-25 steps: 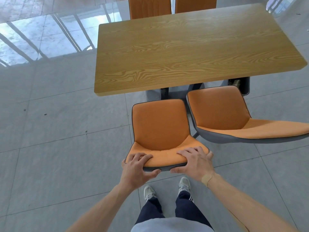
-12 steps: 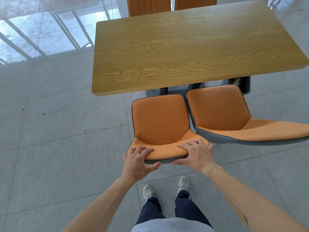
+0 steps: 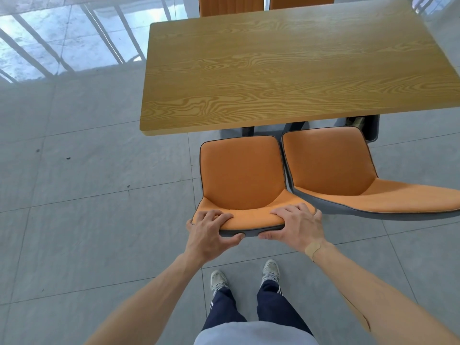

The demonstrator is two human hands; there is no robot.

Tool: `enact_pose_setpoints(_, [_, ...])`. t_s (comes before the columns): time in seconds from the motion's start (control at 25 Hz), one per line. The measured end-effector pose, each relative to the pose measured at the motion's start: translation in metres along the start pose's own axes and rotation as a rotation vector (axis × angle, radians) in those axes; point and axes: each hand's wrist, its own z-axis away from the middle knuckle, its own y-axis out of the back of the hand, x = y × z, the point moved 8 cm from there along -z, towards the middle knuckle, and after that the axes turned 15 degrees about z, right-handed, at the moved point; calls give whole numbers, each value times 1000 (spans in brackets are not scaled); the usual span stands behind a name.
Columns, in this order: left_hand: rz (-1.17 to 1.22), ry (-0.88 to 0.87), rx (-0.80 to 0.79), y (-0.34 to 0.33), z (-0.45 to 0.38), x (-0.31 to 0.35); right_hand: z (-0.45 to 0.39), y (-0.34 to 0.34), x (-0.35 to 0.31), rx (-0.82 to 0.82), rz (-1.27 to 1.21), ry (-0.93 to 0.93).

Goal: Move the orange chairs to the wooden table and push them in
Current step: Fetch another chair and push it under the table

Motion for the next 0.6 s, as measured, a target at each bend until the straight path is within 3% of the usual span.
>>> enact_pose_setpoints(0.6, [13,43,17,-20,12,24,6,0,26,-25,25,39])
